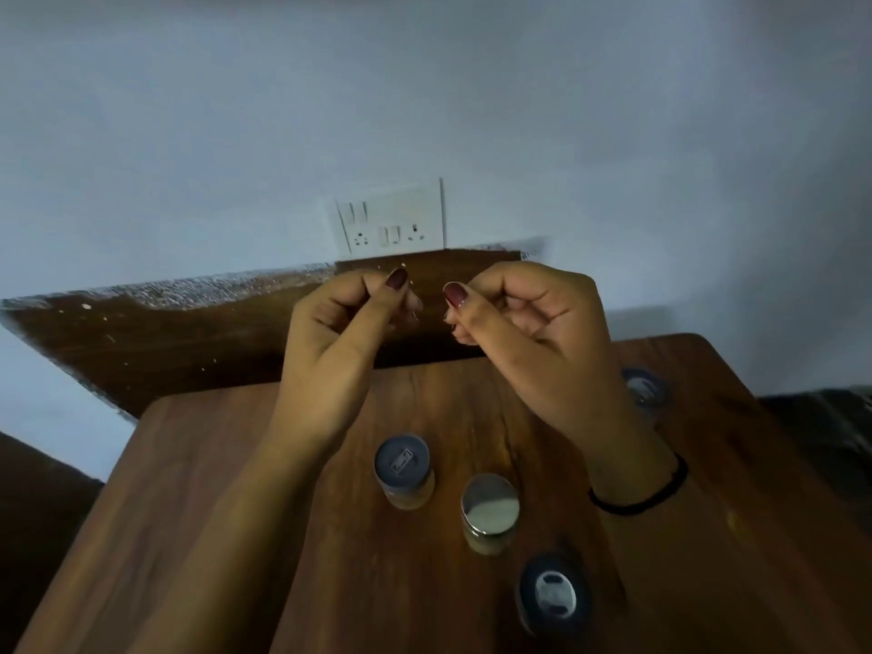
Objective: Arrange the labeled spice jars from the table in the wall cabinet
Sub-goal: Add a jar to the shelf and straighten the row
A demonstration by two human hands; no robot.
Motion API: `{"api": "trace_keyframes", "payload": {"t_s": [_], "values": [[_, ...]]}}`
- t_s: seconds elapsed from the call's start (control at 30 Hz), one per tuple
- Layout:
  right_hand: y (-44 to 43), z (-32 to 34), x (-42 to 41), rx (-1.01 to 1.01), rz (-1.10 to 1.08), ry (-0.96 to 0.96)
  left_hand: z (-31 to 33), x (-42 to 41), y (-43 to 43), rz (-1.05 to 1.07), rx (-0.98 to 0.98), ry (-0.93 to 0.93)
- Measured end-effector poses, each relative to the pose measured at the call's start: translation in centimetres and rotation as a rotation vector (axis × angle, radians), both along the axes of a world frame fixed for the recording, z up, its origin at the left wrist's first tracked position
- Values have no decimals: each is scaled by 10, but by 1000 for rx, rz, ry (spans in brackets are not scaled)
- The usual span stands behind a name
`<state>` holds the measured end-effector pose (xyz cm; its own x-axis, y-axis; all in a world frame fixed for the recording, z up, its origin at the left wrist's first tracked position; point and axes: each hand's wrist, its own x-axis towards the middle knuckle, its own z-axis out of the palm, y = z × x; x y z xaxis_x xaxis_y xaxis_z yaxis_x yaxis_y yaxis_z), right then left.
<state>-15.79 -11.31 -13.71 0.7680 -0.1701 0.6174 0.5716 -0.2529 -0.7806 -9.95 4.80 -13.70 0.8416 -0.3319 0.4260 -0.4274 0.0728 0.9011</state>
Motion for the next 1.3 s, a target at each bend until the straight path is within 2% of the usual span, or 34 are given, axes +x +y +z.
{"api": "trace_keyframes", "payload": {"t_s": [0.5, 0.67, 0.87, 1.07, 1.17, 1.3], "values": [[-29, -103, -54, 18, -96, 205, -115, -43, -25, -26, 120, 188], [-31, -140, -73, 55, -92, 314, -148, -62, -33, -111, 178, 249], [-37, -181, -98, -11, -117, 404, -191, -89, -42, -204, 267, 330], [-50, -227, -131, -158, -177, 591, -230, -110, -45, -429, 508, 314], [-50, -246, -142, -280, -198, 661, -245, -116, -46, -449, 629, 159], [-44, -263, -154, -355, -244, 742, -270, -120, -44, -420, 801, 44]]}}
